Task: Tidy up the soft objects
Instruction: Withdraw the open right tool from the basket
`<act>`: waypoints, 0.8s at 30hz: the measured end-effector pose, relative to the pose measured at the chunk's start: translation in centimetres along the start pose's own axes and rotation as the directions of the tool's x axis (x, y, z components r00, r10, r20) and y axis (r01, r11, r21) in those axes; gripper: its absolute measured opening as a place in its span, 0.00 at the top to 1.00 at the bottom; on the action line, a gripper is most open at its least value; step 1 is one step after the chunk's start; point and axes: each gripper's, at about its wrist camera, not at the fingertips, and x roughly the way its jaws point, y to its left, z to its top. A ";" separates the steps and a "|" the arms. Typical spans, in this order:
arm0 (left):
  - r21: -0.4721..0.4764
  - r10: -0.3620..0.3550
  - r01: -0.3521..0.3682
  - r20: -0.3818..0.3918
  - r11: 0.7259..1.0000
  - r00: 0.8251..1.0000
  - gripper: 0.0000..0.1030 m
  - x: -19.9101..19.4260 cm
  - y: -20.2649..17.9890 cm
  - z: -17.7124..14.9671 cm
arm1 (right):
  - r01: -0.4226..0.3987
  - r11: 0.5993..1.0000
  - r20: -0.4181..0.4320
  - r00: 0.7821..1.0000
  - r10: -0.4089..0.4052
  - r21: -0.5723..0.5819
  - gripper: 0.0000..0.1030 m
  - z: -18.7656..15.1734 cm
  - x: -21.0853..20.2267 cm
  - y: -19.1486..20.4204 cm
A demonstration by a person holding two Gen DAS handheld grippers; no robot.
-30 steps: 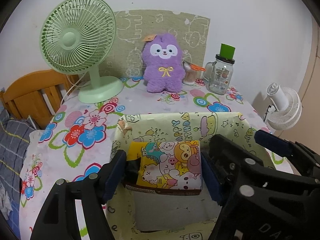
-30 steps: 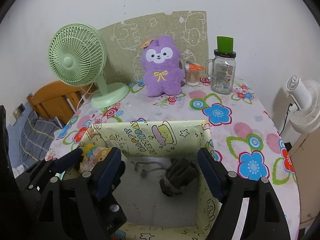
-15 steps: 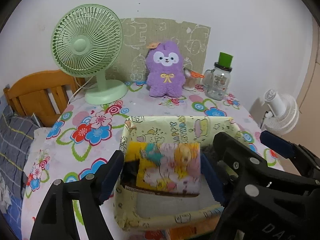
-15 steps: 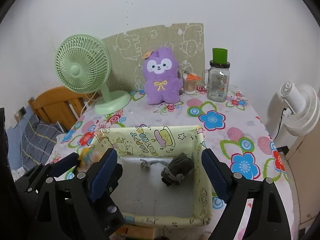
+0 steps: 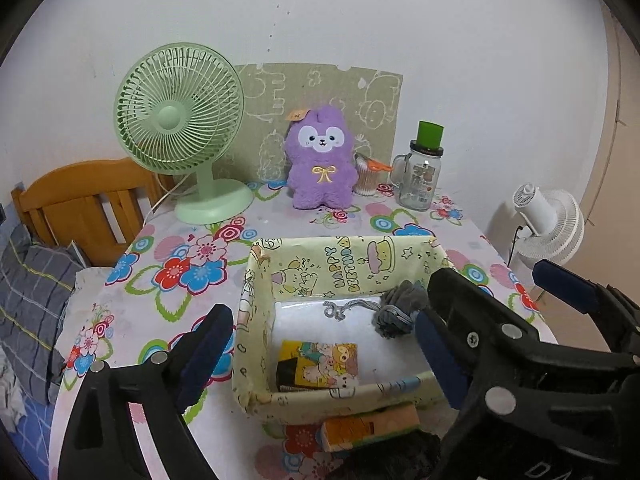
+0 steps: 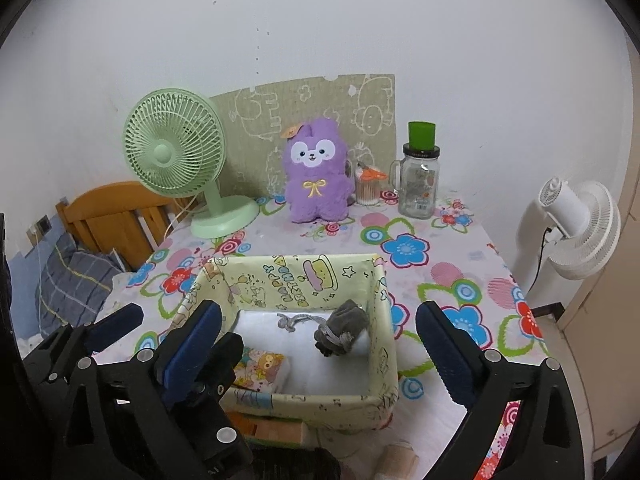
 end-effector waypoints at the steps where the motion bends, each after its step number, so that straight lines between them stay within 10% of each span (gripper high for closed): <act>1: 0.002 0.000 0.000 0.003 1.000 1.000 0.09 -0.2 -0.1 -0.1 | 0.001 1.000 0.003 1.000 -0.001 0.001 0.02 -0.1 -0.2 0.0; 24: 0.014 -0.009 0.008 0.055 1.000 0.998 0.08 -5.1 -1.1 -2.6 | 0.014 1.000 0.052 0.999 -0.014 0.000 0.00 -2.4 -5.7 0.3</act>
